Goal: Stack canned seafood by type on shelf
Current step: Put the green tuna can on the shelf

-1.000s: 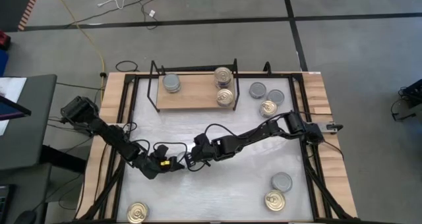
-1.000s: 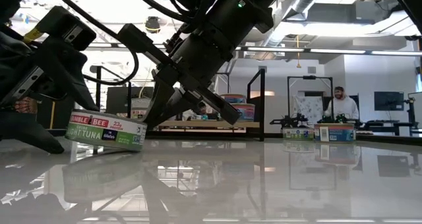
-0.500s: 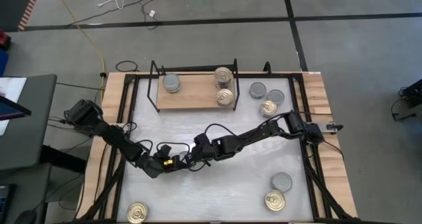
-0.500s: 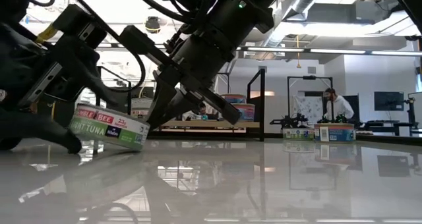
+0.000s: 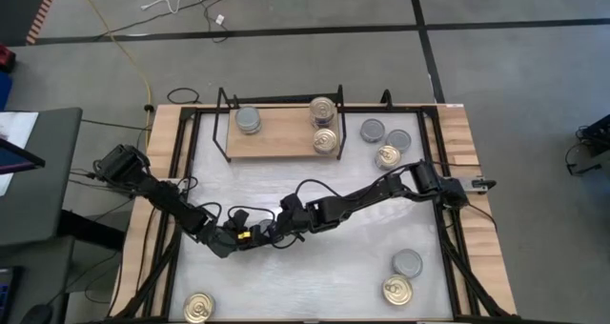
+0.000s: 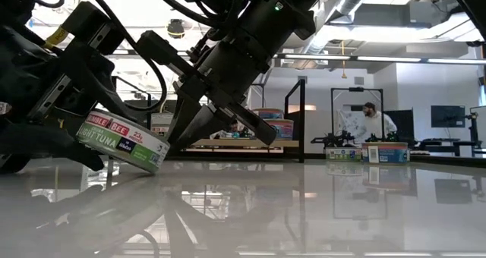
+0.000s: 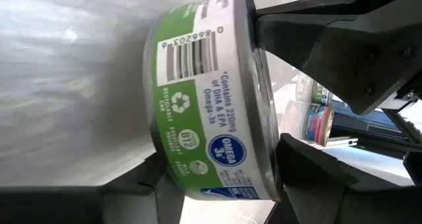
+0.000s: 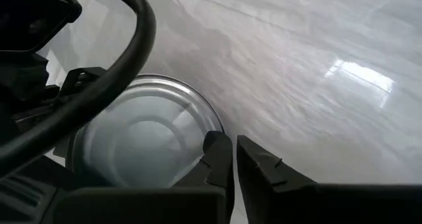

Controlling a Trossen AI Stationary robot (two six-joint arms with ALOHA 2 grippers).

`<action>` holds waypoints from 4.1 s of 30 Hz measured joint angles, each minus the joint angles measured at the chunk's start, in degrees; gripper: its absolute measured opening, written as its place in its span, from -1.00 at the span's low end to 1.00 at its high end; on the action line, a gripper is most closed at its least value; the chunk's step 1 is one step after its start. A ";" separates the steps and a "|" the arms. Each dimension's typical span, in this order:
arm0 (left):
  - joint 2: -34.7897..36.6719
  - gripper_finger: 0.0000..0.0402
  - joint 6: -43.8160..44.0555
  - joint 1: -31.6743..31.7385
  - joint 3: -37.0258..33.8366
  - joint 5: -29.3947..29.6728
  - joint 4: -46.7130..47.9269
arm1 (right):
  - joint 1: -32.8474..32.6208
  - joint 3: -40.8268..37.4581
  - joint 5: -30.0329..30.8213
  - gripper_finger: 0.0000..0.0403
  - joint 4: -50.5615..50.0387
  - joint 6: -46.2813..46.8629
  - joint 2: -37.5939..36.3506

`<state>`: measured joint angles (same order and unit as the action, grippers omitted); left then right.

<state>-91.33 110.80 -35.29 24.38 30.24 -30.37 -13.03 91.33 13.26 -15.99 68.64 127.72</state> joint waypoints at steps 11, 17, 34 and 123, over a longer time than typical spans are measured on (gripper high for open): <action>-0.04 -0.07 0.26 -0.22 -0.09 1.22 2.71 | -0.72 -0.02 -0.15 -0.70 0.13 0.34 -0.37; -0.04 -0.09 0.15 -0.22 -0.12 3.49 3.13 | -1.55 -0.02 -1.20 -0.70 0.15 0.74 -0.39; -0.04 -0.43 -0.13 -0.48 -0.13 4.04 2.66 | -0.12 -0.09 -3.25 -0.70 -12.41 -6.55 -6.78; 1.40 -0.02 12.42 41.57 5.20 40.82 10.01 | 14.55 -46.30 -26.59 -0.71 0.70 -44.08 -55.30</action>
<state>-89.93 123.22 6.28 29.58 71.07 -20.36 1.53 45.03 -13.34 -15.29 24.56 72.42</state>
